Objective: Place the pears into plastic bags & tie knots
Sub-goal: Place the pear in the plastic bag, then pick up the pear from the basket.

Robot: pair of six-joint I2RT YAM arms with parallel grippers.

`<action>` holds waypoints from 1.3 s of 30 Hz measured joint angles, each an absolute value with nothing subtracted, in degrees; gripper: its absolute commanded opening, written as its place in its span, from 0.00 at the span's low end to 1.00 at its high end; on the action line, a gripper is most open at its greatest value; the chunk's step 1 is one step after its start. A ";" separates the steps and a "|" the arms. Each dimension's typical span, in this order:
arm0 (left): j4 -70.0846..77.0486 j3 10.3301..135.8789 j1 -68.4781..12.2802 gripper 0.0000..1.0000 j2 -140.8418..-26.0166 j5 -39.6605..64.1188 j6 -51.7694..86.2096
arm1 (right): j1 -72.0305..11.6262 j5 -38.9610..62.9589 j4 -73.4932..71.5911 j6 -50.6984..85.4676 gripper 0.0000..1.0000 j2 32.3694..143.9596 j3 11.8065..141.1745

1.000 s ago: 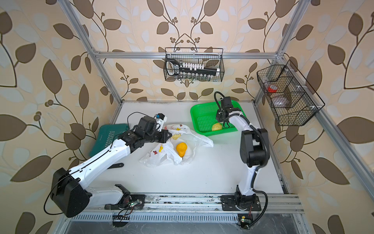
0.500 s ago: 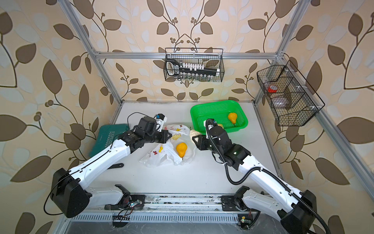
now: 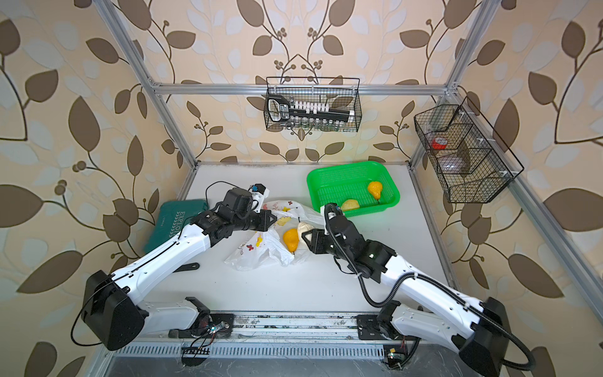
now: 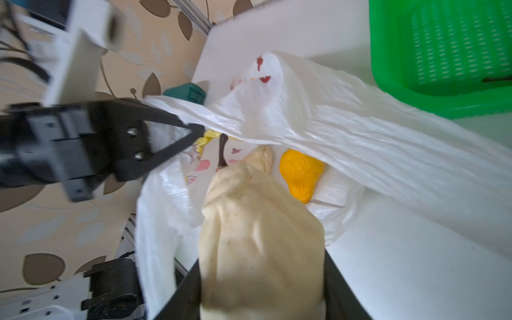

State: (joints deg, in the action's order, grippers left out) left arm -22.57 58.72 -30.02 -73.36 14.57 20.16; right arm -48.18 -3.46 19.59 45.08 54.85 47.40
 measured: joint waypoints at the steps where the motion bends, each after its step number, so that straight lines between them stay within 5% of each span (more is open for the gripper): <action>1: -22.55 58.72 -30.02 0.00 -73.41 14.57 20.14 | -49.12 -3.90 20.25 45.56 0.30 52.84 47.40; 8: -22.55 58.72 -30.02 0.00 -73.49 14.76 20.14 | -52.38 -4.93 21.15 48.05 0.30 51.90 46.11; 26: -22.61 58.72 -30.02 0.00 -73.47 16.58 19.92 | -46.26 -6.59 7.88 43.03 0.33 84.79 55.02; 28: -22.61 58.72 -30.02 0.00 -73.47 16.62 19.92 | -45.65 -5.91 6.74 42.59 0.40 88.60 57.71; 30: -22.61 58.72 -30.02 0.00 -73.47 16.67 19.92 | -45.50 -4.67 5.50 41.93 0.62 93.19 61.10; 33: -22.63 58.72 -30.02 0.00 -73.47 16.60 19.97 | -45.52 -2.76 4.80 40.62 0.81 97.51 64.20; 39: -22.90 58.72 -29.98 0.00 -73.47 16.19 20.03 | -44.99 -0.69 6.57 39.70 0.92 94.80 62.72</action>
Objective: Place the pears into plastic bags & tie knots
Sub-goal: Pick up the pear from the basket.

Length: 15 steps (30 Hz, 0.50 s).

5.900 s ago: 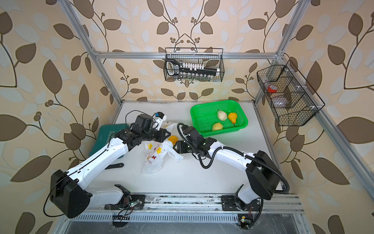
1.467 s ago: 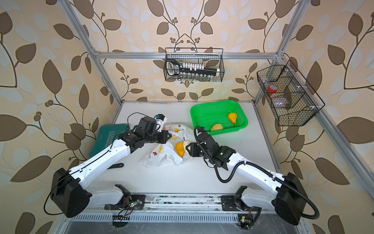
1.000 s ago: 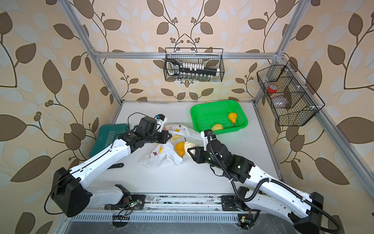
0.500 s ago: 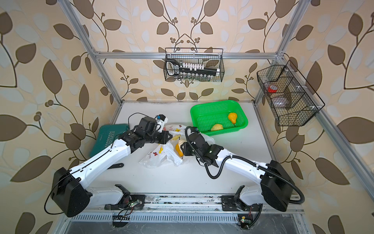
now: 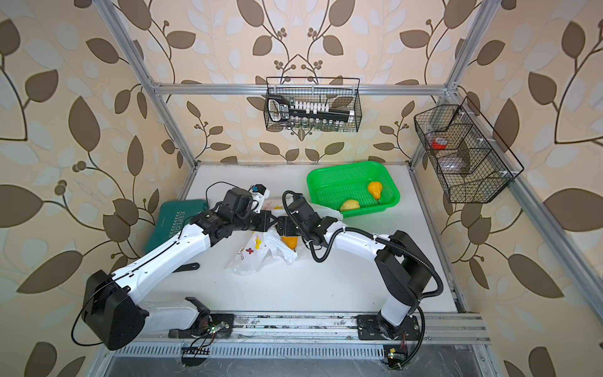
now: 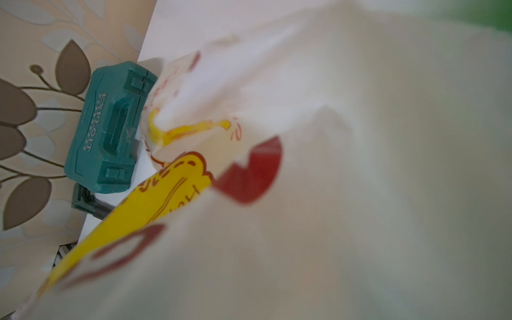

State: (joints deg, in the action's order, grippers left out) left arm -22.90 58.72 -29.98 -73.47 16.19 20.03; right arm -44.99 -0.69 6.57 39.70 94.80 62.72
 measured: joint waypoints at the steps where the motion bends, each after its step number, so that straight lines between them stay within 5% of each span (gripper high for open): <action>1: -22.90 58.72 -29.98 0.00 -73.47 16.19 20.03 | -45.01 -0.03 7.05 39.46 0.93 93.17 62.04; 10: -22.85 58.72 -29.98 0.00 -73.47 15.97 20.05 | -42.48 8.25 15.00 36.34 0.92 69.78 56.18; 15: -22.81 58.72 -29.98 0.00 -73.54 15.99 20.14 | -27.38 10.07 19.00 34.72 0.90 62.00 56.14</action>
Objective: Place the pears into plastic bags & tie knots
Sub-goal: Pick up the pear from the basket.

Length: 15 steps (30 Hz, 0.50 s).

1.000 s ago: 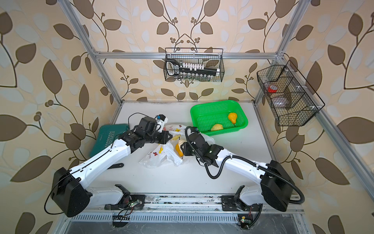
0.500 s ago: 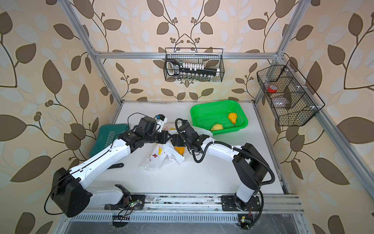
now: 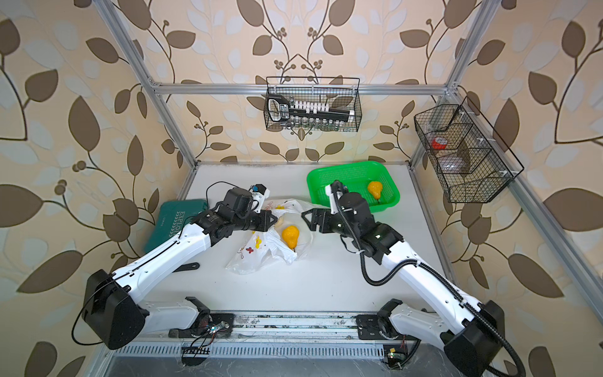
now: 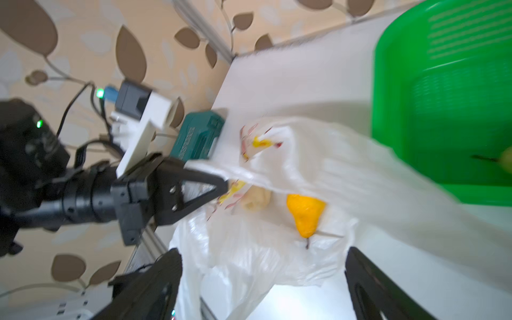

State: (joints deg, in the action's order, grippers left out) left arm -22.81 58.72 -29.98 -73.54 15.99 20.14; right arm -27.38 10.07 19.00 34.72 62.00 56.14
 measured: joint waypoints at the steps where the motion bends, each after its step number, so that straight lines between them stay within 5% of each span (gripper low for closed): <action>1: -22.79 58.72 -29.98 0.00 -73.56 15.99 20.14 | -23.94 9.61 19.44 34.41 0.90 62.06 56.38; 6: -22.63 58.72 -29.98 0.00 -73.63 16.03 20.18 | -9.37 3.68 21.15 31.22 0.92 73.95 62.43; 15: -22.22 58.72 -29.98 0.00 -74.83 16.27 20.99 | -6.74 -2.85 31.14 21.43 0.95 105.30 84.27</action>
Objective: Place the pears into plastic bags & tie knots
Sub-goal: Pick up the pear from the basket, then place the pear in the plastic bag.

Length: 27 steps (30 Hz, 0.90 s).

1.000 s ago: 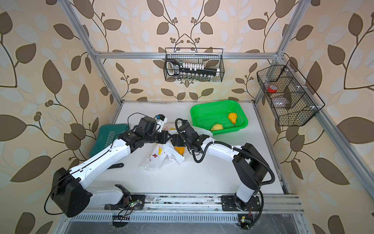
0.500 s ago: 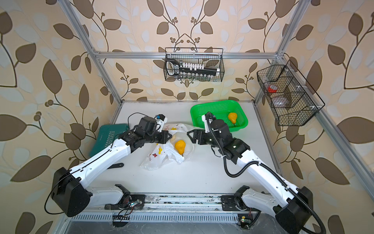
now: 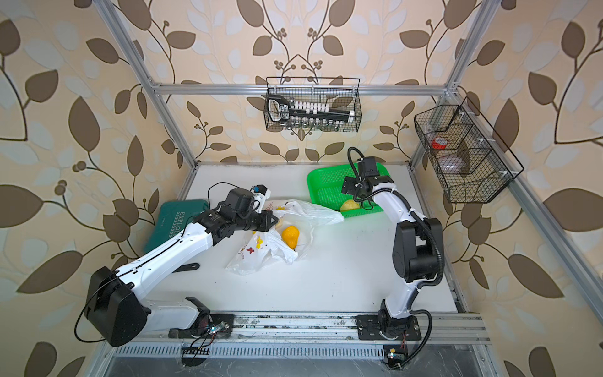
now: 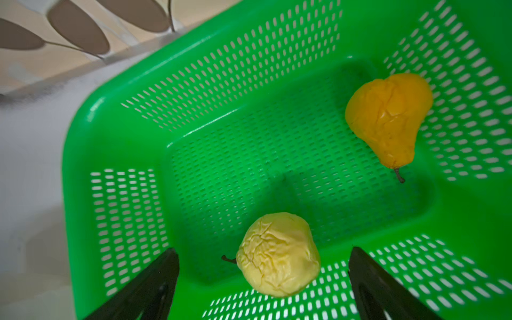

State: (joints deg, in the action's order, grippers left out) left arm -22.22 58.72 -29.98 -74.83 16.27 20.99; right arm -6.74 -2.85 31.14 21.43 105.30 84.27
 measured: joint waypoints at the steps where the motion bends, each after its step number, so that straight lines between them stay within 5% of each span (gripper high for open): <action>1: -22.17 58.72 -29.98 0.00 -74.85 16.29 21.04 | -6.74 -2.96 32.03 20.86 0.95 106.39 84.77; 11: -21.32 58.72 -29.95 0.00 -74.85 16.47 21.10 | -6.76 -2.35 38.52 17.37 0.90 115.42 90.08; 19: -21.32 58.72 -29.98 0.00 -74.85 16.47 21.10 | -7.07 2.44 39.57 16.91 0.57 119.22 92.01; 27: -21.37 58.72 -29.98 0.00 -74.85 16.47 21.08 | -7.05 4.80 39.07 18.39 0.44 115.44 92.09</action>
